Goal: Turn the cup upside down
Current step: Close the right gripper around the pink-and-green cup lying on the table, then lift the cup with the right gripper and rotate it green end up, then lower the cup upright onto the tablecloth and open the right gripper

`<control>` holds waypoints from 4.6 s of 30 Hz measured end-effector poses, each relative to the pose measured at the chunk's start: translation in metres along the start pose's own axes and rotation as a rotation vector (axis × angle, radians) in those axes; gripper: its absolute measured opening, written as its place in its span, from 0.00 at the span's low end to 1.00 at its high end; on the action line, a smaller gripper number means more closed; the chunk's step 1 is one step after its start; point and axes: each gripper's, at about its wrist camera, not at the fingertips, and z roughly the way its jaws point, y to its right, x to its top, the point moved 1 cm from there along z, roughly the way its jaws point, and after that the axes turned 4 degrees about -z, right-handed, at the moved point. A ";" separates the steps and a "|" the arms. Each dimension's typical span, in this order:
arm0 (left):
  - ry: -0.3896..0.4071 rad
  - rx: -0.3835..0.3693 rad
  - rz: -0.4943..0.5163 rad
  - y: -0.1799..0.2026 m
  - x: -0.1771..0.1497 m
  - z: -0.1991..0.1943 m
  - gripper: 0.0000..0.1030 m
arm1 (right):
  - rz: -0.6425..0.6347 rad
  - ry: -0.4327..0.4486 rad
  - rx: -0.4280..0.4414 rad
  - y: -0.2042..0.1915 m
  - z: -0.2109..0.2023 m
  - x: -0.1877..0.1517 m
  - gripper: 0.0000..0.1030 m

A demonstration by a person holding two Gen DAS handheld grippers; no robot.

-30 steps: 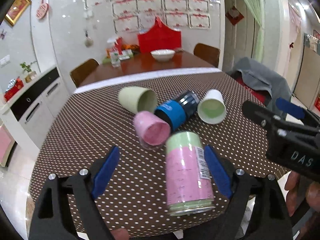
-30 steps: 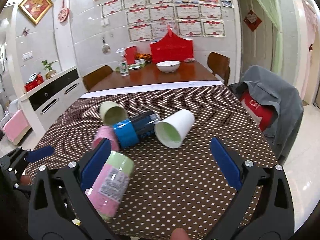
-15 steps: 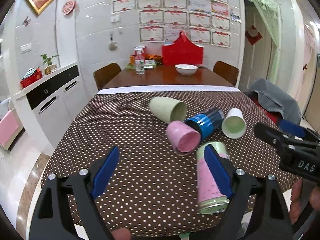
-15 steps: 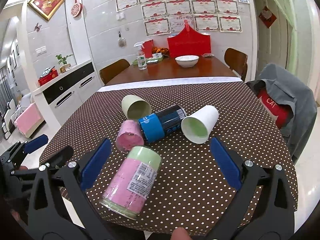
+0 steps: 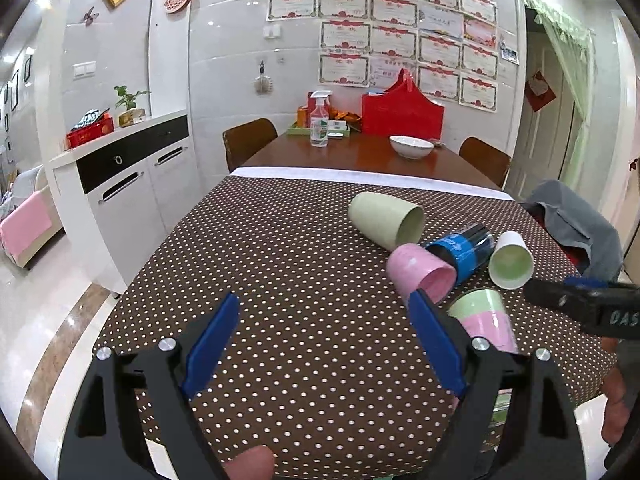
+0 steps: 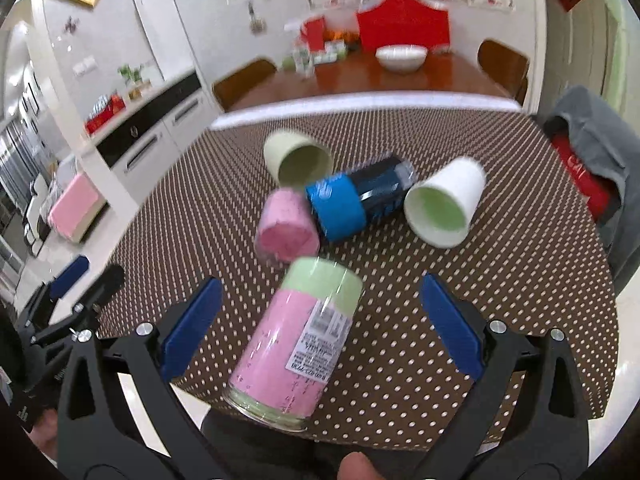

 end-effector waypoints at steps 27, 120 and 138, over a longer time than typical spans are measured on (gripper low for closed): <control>-0.027 0.009 -0.039 -0.017 -0.018 0.008 0.83 | 0.174 -0.340 0.055 -0.006 0.095 0.004 0.94; -0.030 0.112 -0.050 -0.042 -0.010 0.008 0.83 | -0.310 0.109 0.030 -0.096 0.069 0.008 0.73; -0.006 0.119 -0.042 -0.036 -0.006 -0.006 0.83 | -0.260 0.127 0.082 -0.085 0.056 0.003 0.94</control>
